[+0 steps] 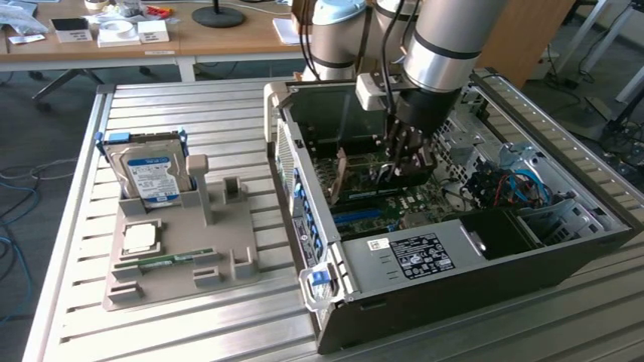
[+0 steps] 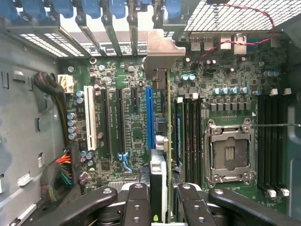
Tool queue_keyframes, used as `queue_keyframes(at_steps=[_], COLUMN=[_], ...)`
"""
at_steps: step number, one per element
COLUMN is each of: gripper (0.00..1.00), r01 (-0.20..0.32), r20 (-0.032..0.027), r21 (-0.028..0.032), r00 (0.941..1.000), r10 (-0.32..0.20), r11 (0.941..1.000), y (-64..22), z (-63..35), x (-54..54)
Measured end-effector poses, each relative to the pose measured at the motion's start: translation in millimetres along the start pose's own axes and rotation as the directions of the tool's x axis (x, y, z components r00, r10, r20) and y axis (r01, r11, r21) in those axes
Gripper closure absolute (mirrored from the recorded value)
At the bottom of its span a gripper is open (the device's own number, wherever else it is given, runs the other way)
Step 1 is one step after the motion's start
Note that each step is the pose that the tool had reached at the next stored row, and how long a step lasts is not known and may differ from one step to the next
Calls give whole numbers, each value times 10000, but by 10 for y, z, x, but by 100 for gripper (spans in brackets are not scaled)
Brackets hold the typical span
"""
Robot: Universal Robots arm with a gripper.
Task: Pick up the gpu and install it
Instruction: 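Insert the gpu into the slot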
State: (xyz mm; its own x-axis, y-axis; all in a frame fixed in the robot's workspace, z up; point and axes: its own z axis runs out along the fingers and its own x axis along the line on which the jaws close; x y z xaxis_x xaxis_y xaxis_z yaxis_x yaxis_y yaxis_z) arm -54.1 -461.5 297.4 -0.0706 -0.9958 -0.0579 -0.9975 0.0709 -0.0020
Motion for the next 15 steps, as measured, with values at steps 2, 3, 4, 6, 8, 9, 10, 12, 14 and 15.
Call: queue_keyframes(at_steps=[2,3,4,6,8,9,10,12,14,15], gripper=[73,73,73,73,73,73,73,73,73,73], r01=[0,0,1,1,1,0,1,4,14,31], r20=[-2,-2,-2,-1,0,-1,0,-3,-3,-2], r21=[0,0,-1,0,1,0,0,-1,-2,-2], r00=[10000,10000,10000,10000,10000,10000,10000,10000,10000,10000], r10=[0,0,-1,-1,-1,0,-1,-4,-14,-31], r11=[10000,10000,10000,10000,10000,10000,10000,10000,10000,10000], y=[6,13,22,44,60,66,70,70,71,72], z=[10,11,13,17,30,38,46,54,57,59], x=[1,2,3,5,6,7,8,9,9,9])
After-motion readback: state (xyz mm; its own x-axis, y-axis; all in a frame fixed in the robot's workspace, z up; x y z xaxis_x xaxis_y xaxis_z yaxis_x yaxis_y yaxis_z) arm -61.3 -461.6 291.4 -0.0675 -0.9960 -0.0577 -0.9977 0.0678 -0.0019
